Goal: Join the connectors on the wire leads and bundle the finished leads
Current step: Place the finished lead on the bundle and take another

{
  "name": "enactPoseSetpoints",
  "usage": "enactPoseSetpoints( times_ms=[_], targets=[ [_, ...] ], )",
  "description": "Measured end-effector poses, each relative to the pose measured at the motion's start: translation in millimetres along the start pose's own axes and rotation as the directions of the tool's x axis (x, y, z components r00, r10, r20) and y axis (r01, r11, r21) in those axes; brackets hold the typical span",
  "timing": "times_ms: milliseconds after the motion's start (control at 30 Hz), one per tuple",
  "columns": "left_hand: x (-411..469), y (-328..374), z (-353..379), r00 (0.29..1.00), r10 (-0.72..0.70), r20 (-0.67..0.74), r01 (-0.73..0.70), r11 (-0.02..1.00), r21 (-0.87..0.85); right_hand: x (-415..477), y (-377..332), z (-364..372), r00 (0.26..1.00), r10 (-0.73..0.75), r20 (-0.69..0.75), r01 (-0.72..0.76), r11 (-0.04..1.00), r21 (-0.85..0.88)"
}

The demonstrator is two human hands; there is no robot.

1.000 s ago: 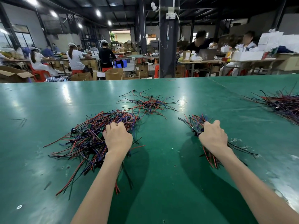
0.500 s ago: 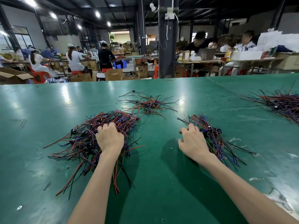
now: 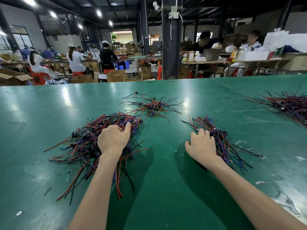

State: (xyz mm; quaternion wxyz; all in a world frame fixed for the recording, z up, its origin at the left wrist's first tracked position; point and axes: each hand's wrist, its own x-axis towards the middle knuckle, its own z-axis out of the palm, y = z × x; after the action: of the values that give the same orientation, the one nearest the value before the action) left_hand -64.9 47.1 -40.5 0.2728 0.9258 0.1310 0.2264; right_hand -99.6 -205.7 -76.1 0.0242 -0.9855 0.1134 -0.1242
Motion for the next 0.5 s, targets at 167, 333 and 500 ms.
enactPoseSetpoints(
  times_ms=[167,333,500],
  targets=[
    [6,5,4,0.999,-0.007,-0.051,0.007,1.000,-0.003,-1,-1,2,1.000,0.013,0.001,-0.013,1.000,-0.014],
    [18,-7,13,0.996,0.026,0.086,-0.051,0.954,0.295,-2,-3,4,1.000,0.007,0.015,-0.006,0.999,-0.036],
    [19,-8,14,0.999,0.046,-0.015,-0.043,0.986,0.163,-3,-6,3,0.999,0.006,0.036,-0.005,1.000,-0.031]
  ],
)
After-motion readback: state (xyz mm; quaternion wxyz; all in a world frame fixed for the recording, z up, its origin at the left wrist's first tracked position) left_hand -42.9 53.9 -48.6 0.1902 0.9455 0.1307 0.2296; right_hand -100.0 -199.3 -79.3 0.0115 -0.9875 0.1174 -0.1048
